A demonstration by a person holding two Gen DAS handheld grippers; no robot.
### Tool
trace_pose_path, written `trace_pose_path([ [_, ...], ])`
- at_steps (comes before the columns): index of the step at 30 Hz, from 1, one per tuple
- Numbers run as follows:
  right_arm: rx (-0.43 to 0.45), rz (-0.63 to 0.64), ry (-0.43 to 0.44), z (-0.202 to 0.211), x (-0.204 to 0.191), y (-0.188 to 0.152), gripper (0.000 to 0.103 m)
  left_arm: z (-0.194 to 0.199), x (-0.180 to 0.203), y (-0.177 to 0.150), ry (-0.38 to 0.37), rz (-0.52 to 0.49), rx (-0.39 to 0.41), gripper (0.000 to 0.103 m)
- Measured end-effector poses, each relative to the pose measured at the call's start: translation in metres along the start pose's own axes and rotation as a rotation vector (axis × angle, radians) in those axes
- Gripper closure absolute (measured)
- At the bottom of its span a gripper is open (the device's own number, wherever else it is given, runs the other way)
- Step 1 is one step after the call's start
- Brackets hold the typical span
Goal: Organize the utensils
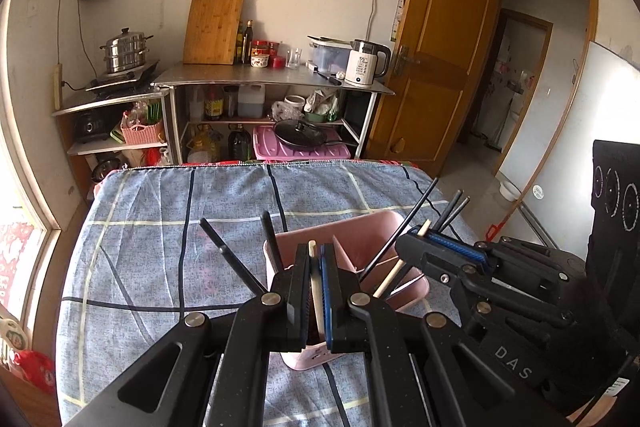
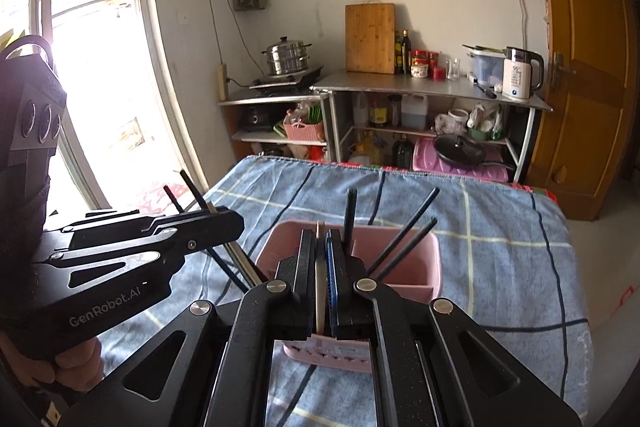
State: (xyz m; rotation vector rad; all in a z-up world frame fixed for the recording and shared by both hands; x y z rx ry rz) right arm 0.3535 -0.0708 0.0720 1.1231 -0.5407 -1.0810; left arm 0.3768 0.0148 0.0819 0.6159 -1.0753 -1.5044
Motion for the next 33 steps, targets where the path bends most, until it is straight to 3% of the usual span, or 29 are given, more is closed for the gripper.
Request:
trace_pose_path([
  [8,0.021,0.027,0.008,0.012,-0.003,0.007,0.088,0.021,0.007,0.012,0.004,-0.048,0.039,0.098],
  [18,0.077,0.021,0.004,0.053,-0.006,0.019,0.083,0.070,0.018,0.022,0.004,-0.065,0.110,0.095],
  [26,0.098,0.007,-0.002,0.085,-0.003,0.010,0.079,0.101,0.029,-0.002,0.015,-0.079,0.128,0.087],
  [33,0.091,-0.002,-0.020,0.111,-0.001,-0.022,0.077,0.117,0.042,-0.040,0.010,-0.078,0.122,0.085],
])
Point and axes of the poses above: each gripper's, at about its wrist camera, not at the fingertips, and z roughly against the way its jaws point, x to its right, y to its top, the point moved 9 cm from there along -z, roughly the way its jaws point, and after that the axes turned 12 degrees about x, right-handed, at the moved point
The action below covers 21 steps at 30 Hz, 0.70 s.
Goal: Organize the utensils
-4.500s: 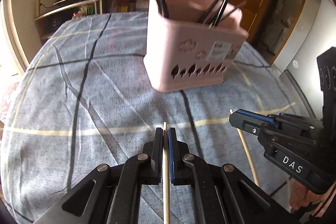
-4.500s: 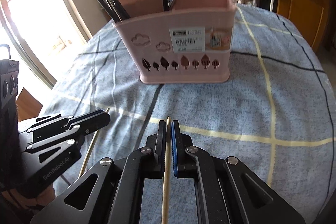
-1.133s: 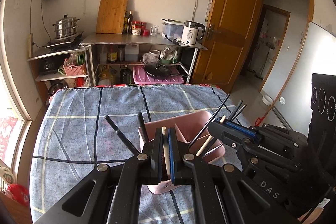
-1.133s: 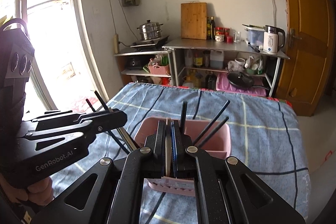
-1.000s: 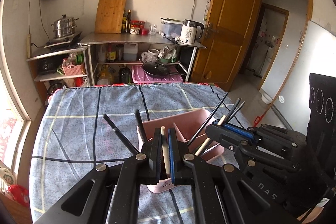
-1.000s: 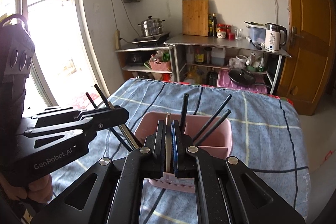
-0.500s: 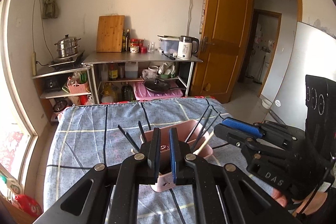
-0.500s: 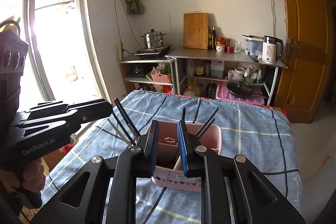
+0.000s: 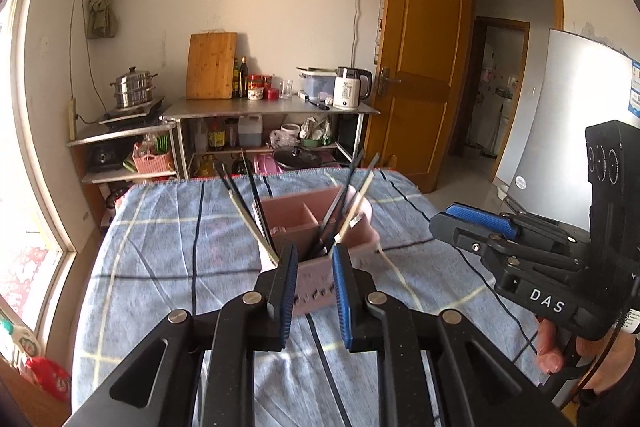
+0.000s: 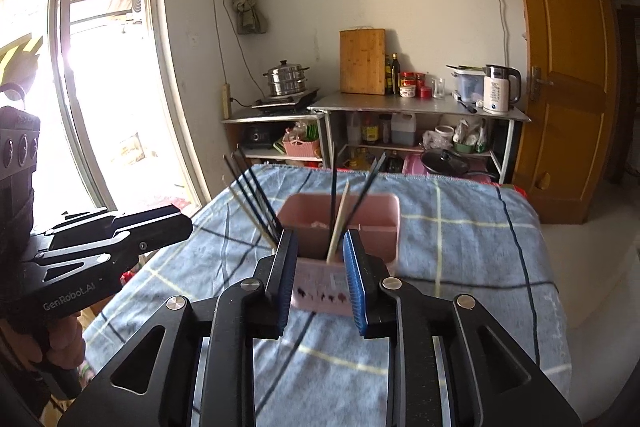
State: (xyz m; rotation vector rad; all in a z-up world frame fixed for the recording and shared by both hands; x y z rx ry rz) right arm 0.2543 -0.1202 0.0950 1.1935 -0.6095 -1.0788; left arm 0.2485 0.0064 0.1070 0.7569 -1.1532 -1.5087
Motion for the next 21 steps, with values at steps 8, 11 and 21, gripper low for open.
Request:
trace_pose_path([
  [8,-0.010,-0.006,-0.014,0.026,-0.002,-0.029,0.072,0.019,0.010,-0.038,0.032,0.007,-0.006,0.084],
  [11,-0.017,-0.003,-0.018,0.034,-0.004,-0.040,0.071,0.026,0.015,-0.053,0.049,0.001,-0.001,0.084],
  [21,-0.045,-0.002,-0.016,0.056,-0.016,-0.082,0.071,0.050,0.022,-0.084,0.090,0.015,0.043,0.084],
])
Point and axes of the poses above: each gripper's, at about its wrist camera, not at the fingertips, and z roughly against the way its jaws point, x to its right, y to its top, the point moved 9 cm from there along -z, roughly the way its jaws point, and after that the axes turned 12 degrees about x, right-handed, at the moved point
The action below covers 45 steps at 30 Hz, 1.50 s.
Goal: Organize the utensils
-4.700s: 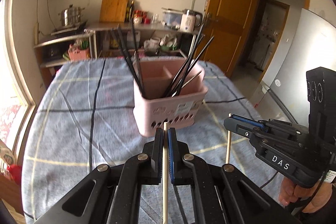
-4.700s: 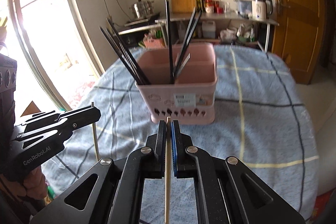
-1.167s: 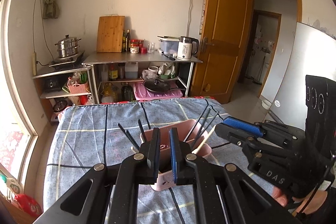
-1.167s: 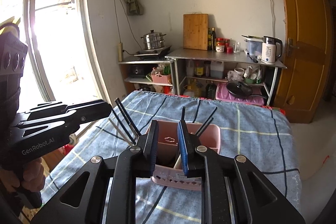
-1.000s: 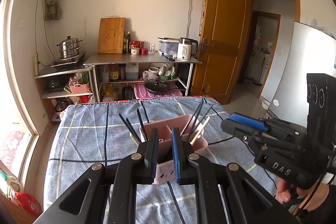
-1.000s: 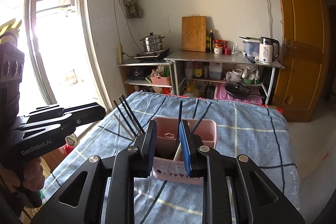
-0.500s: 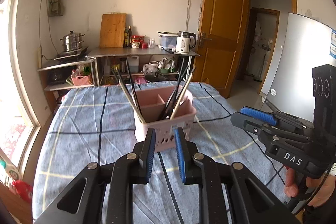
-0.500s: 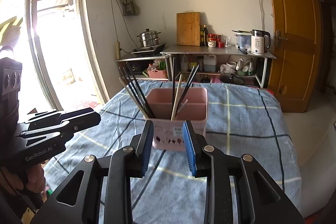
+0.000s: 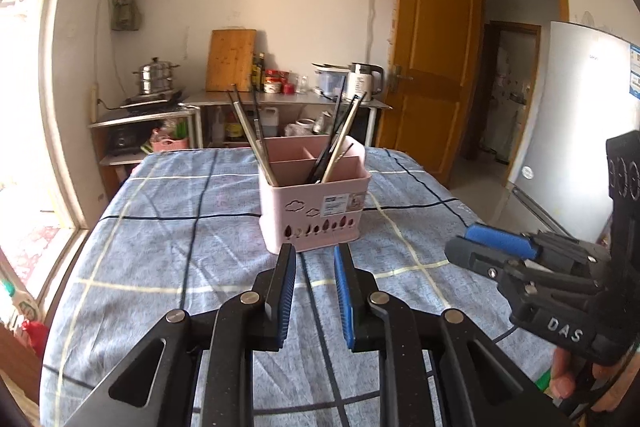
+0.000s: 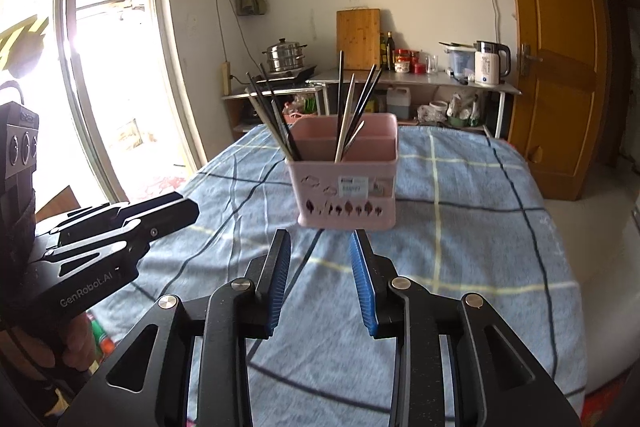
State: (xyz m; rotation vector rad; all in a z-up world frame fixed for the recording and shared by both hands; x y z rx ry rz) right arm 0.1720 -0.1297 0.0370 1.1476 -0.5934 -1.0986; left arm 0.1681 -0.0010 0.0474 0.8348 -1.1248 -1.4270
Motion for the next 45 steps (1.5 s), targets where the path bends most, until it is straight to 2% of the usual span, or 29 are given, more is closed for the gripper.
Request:
trace_pose_path([
  [10,0.006,0.008,-0.005,0.014,-0.005,-0.018,0.071,0.020,0.007,-0.014,0.006,-0.015,0.036,0.084],
  [24,0.003,0.005,-0.018,0.013,-0.004,-0.023,0.071,0.013,0.006,-0.023,0.006,-0.004,0.013,0.084],
  [45,-0.001,-0.002,-0.019,0.014,-0.005,-0.026,0.071,0.016,0.006,-0.024,0.013,-0.018,0.023,0.084],
])
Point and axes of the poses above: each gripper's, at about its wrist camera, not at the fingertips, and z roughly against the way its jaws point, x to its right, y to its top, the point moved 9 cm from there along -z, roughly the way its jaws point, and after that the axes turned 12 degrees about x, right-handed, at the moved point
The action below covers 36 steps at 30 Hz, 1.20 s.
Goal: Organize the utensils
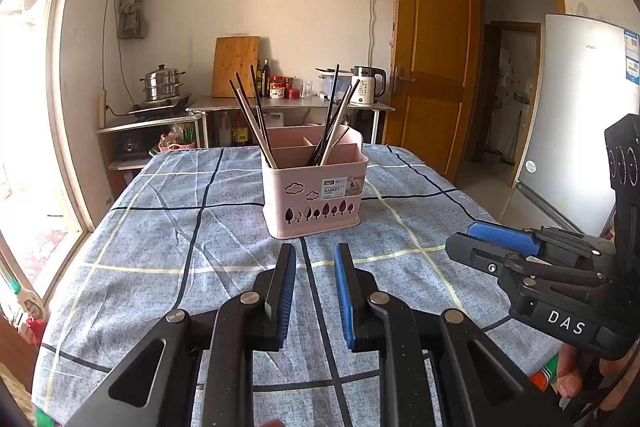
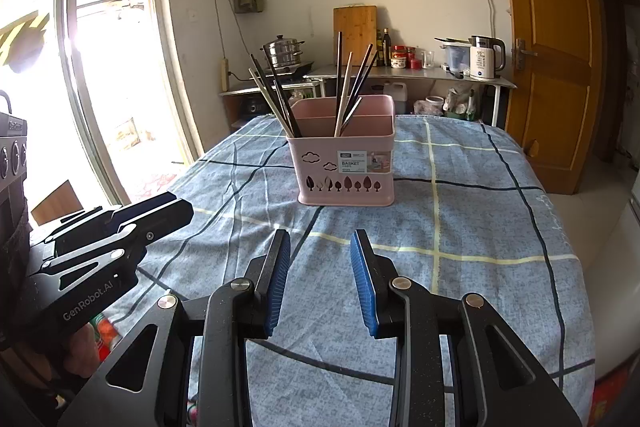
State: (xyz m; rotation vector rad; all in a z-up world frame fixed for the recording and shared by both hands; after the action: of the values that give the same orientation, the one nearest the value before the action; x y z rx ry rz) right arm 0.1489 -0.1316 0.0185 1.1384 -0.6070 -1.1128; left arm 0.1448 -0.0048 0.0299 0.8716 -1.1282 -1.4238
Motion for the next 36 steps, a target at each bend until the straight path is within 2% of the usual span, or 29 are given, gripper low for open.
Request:
trace_pose_path([
  [36,-0.011,-0.005,-0.008,0.000,0.005,-0.003,0.071,-0.003,0.006,-0.012,0.007,-0.015,-0.021,0.084],
])
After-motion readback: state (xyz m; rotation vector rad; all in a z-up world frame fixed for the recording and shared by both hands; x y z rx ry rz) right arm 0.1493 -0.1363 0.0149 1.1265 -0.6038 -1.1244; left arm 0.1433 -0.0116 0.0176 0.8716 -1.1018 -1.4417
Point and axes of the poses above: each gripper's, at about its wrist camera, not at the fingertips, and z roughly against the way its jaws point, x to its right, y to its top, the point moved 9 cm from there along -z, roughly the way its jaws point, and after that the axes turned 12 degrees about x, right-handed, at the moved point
